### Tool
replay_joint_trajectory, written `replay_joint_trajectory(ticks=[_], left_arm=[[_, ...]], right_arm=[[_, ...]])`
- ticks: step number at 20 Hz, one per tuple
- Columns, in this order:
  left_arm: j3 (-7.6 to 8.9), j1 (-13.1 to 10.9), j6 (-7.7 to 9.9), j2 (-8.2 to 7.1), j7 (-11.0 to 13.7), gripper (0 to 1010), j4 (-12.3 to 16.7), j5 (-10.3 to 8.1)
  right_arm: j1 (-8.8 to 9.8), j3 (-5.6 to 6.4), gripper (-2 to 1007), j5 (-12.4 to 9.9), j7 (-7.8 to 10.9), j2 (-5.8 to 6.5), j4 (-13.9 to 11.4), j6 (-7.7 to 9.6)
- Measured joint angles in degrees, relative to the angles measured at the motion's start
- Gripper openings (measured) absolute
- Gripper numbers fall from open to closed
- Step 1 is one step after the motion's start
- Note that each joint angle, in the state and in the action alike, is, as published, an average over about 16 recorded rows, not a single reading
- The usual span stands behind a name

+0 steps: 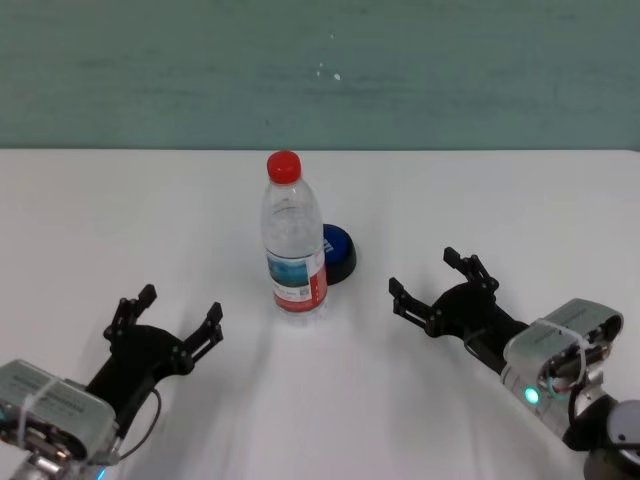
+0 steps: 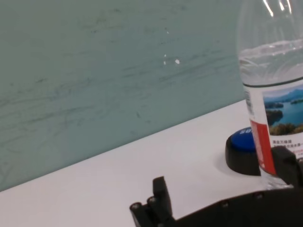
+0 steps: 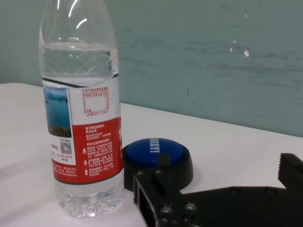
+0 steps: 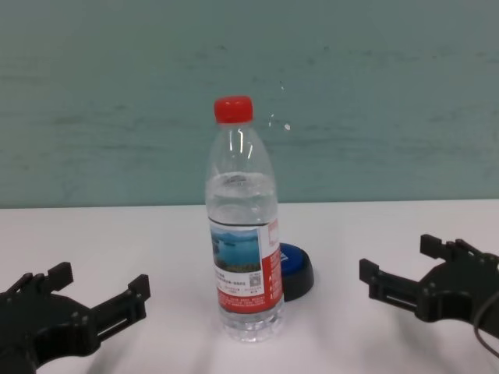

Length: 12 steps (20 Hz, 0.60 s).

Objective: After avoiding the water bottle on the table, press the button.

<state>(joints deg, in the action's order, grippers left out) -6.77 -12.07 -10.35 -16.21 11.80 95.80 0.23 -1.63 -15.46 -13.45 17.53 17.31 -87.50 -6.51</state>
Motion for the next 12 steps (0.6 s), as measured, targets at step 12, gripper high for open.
replay_joint_trajectory(ticks=[12], left_arm=[[0.00,0.0,0.00,0.00,0.0,1000,0.0,0.00]], right_arm=[[-0.26,0.12,1004,-0.4,1.64,-0.83,1.3,-0.99]])
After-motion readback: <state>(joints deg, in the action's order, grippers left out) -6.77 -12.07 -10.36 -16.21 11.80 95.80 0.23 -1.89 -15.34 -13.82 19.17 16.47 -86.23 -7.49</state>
